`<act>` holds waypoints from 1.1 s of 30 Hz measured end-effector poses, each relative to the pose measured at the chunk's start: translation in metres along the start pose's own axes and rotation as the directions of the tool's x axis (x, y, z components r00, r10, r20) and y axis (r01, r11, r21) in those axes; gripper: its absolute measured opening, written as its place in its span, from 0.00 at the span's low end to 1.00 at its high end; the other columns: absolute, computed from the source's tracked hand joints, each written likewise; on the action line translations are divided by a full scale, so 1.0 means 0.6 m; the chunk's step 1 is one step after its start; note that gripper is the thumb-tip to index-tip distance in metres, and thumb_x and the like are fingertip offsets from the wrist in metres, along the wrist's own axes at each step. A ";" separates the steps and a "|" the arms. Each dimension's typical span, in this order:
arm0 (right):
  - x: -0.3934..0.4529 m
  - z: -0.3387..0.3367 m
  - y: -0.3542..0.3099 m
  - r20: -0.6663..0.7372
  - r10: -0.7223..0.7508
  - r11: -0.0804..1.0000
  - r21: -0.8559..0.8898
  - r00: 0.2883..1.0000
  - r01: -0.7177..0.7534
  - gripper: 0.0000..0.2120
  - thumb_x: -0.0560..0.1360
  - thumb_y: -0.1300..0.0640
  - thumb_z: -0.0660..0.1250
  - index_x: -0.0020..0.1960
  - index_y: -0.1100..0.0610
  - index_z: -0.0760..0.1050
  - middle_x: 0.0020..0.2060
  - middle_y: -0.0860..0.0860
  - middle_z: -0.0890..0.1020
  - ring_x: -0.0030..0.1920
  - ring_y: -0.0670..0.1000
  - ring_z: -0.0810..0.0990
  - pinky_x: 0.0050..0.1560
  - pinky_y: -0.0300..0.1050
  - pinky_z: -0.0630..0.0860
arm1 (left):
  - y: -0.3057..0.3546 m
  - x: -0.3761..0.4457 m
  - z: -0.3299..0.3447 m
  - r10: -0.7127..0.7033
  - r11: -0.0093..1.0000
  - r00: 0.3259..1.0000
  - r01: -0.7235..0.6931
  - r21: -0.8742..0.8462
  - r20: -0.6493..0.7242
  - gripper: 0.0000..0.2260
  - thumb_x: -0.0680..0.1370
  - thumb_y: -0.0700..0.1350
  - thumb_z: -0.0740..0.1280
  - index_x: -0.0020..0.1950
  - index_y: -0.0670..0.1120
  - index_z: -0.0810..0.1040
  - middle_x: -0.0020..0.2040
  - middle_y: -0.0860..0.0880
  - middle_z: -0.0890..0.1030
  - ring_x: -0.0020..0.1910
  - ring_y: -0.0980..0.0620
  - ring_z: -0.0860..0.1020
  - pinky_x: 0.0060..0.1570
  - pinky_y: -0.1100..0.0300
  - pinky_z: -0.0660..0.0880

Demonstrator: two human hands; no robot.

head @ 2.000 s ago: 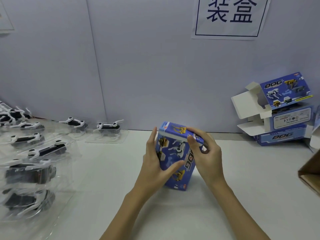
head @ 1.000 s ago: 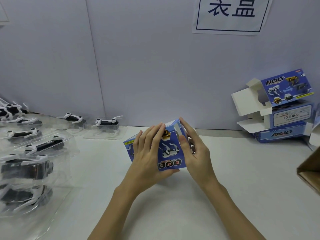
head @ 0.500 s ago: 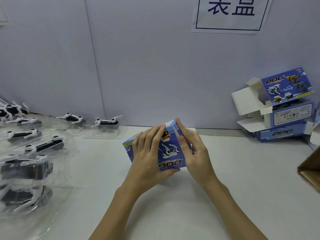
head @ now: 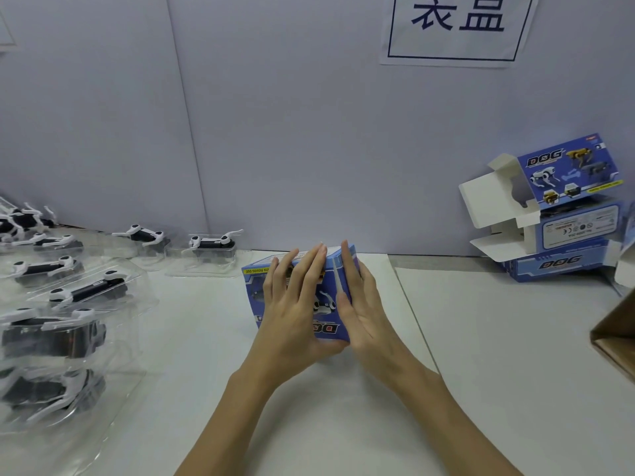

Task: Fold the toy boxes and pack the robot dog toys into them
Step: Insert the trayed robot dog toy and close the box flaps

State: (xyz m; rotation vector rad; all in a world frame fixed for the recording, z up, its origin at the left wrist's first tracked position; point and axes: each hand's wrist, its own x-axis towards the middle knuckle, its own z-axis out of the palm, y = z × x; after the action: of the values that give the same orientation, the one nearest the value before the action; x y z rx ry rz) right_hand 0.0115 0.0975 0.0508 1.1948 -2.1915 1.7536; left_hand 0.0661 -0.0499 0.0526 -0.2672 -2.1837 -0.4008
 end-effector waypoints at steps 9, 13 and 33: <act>-0.002 -0.007 -0.019 -0.079 -0.049 0.980 0.189 0.996 0.063 0.25 0.81 0.47 0.64 0.76 0.33 0.64 0.74 0.42 0.70 0.76 0.52 0.69 0.52 0.44 0.84 | 0.013 0.005 -0.016 -0.095 0.995 0.991 0.097 0.017 -0.089 0.51 0.66 0.67 0.74 0.82 0.43 0.63 0.78 0.49 0.68 0.74 0.42 0.67 0.74 0.42 0.61; -0.004 -0.010 -0.025 -0.095 -0.014 0.970 0.239 0.995 0.036 0.27 0.78 0.44 0.65 0.77 0.42 0.66 0.73 0.44 0.73 0.75 0.52 0.72 0.53 0.47 0.85 | 0.022 0.004 -0.018 -0.118 0.990 0.989 0.124 0.069 -0.095 0.52 0.66 0.68 0.75 0.81 0.42 0.63 0.77 0.47 0.69 0.73 0.41 0.68 0.73 0.43 0.62; -0.002 -0.017 -0.031 -0.084 0.016 0.954 0.301 0.996 0.010 0.26 0.81 0.54 0.63 0.78 0.46 0.67 0.76 0.44 0.71 0.77 0.53 0.69 0.56 0.50 0.85 | 0.021 0.004 -0.004 -0.065 0.997 0.980 0.071 0.024 -0.190 0.41 0.67 0.65 0.76 0.76 0.58 0.66 0.78 0.48 0.64 0.75 0.42 0.65 0.73 0.48 0.59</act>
State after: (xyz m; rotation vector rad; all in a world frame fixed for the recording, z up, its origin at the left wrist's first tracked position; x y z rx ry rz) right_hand 0.0196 0.1061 0.0681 1.1439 -1.9288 2.1567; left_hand 0.0703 -0.0390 0.0582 -0.1321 -2.0140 -0.4133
